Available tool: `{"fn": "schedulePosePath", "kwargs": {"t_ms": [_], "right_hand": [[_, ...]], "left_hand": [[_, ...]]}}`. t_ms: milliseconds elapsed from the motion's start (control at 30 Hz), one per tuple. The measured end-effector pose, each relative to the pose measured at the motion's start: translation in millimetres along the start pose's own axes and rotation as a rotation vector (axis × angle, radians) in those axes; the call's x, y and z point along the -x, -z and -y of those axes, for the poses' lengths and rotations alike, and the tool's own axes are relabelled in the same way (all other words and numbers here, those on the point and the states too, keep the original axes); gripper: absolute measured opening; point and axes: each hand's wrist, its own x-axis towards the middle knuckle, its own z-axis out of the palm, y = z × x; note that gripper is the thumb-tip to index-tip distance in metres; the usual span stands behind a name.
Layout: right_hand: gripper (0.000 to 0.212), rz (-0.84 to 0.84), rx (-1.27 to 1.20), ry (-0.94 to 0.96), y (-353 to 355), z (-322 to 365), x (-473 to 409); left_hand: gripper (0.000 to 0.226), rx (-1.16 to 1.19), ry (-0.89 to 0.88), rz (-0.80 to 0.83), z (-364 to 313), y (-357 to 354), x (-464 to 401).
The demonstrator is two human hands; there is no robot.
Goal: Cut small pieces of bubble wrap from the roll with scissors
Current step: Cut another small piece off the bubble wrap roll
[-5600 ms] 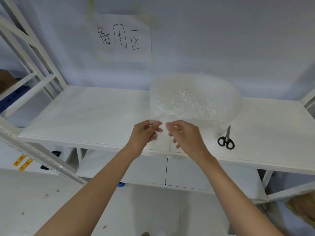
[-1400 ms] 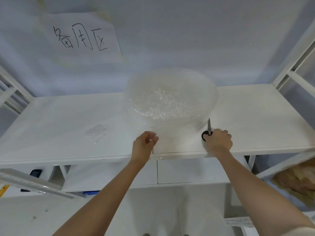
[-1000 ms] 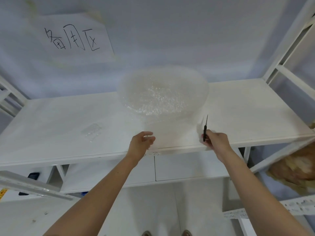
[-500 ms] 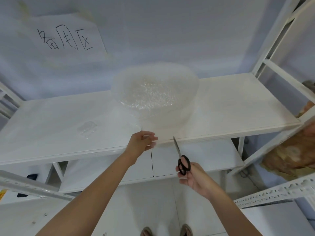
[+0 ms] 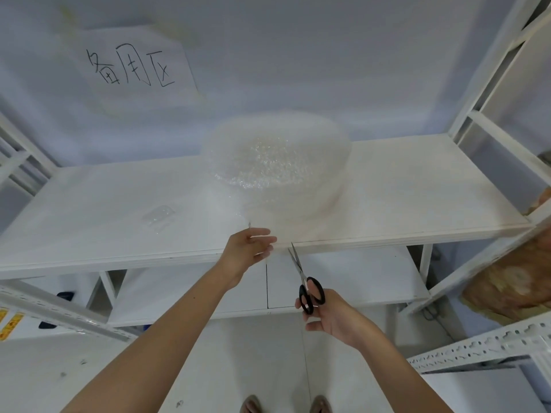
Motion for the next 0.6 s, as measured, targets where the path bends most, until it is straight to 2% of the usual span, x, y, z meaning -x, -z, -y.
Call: {"fn": "schedulePosePath", "kwargs": {"t_ms": [200,367,600], "right_hand": [[0.048,0.078,-0.045,-0.015,5.6,4.2,-2.1],[0.067,0.172,-0.042,0.004,7.3,6.1,-1.2],[0.06,0.243,-0.033,0.004,10.7,1.7,-1.7]], "left_hand": [[0.022,0.048,-0.031,0.013,-10.4,-10.2,6.5],[0.023,0.071,-0.065,0.043,-11.5,-10.4,15.6],[0.023,0.155,-0.002,-0.101,8.4,5.2,21.0]]}}
